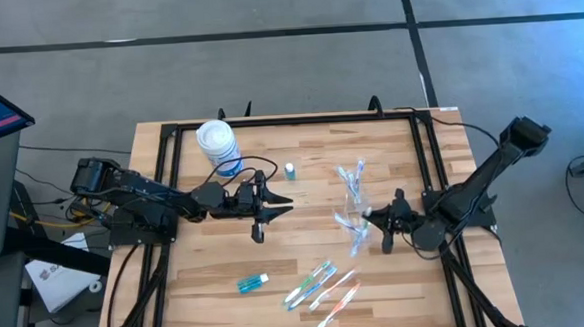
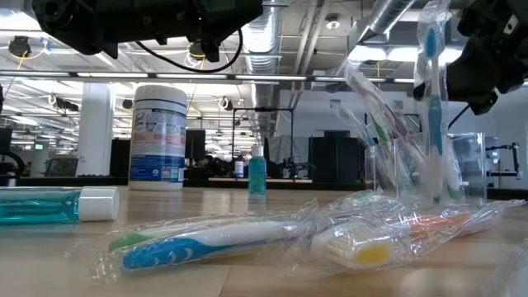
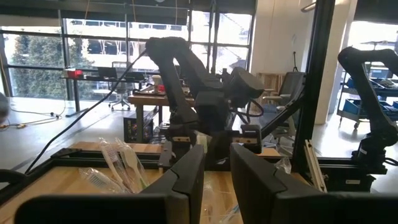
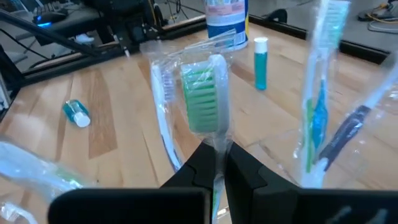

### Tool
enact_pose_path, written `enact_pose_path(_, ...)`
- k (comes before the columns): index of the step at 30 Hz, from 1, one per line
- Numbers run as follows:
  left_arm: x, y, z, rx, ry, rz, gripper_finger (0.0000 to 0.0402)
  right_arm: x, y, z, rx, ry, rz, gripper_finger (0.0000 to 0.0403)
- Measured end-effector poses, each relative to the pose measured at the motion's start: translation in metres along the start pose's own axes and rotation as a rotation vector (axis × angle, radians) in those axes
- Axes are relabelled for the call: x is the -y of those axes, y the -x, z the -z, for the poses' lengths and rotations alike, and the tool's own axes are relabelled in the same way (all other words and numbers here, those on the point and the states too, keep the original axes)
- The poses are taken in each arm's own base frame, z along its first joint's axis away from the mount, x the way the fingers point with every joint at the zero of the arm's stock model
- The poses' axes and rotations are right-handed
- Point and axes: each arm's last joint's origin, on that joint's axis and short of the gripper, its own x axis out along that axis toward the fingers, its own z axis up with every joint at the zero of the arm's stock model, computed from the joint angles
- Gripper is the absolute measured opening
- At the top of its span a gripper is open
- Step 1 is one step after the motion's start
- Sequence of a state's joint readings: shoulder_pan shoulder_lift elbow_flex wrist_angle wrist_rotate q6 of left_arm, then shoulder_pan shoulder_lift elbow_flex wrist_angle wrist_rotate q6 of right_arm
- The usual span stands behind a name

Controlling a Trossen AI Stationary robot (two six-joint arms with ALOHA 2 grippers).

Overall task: Pick & Place toothbrushing station
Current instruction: Put the green toothbrush into the transparent organizer

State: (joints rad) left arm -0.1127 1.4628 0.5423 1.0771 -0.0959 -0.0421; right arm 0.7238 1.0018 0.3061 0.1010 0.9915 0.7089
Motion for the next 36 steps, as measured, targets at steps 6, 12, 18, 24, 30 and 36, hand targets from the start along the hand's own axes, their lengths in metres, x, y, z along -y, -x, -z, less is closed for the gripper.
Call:
enact_pose_path(6, 0.0, 0.0, 0.0, 0.0, 0.0, 0.0, 0.0072, -0.0042, -0.0035, -0.001, 0.006, 0.017, -0.025, 0.0014)
enact_pose_path(12, 0.0, 0.0, 0.0001, -0.001, 0.0, 0.0, 0.0072, -0.0044, -0.0037, -0.0009, -0.01, 0.019, -0.045, 0.0018)
enact_pose_path(18, 0.0, 0.0, 0.0001, -0.001, 0.0, 0.0, 0.0072, -0.0046, -0.0036, -0.0008, -0.01, 0.02, -0.046, 0.0026)
enact_pose_path(24, 0.0, 0.0, 0.0004, -0.004, -0.01, 0.0, 0.0072, -0.0044, -0.0037, -0.0006, -0.011, 0.026, -0.044, 0.0037)
enact_pose_path(30, 0.0, 0.0, 0.0004, -0.004, -0.011, 0.0, 0.0072, -0.0044, -0.0036, -0.0008, -0.008, 0.05, -0.043, 0.0048)
enact_pose_path(36, 0.0, -0.0001, 0.0003, -0.004, -0.011, 0.0, 0.0072, -0.0039, -0.0047, -0.0017, -0.005, 0.06, -0.036, 0.0064)
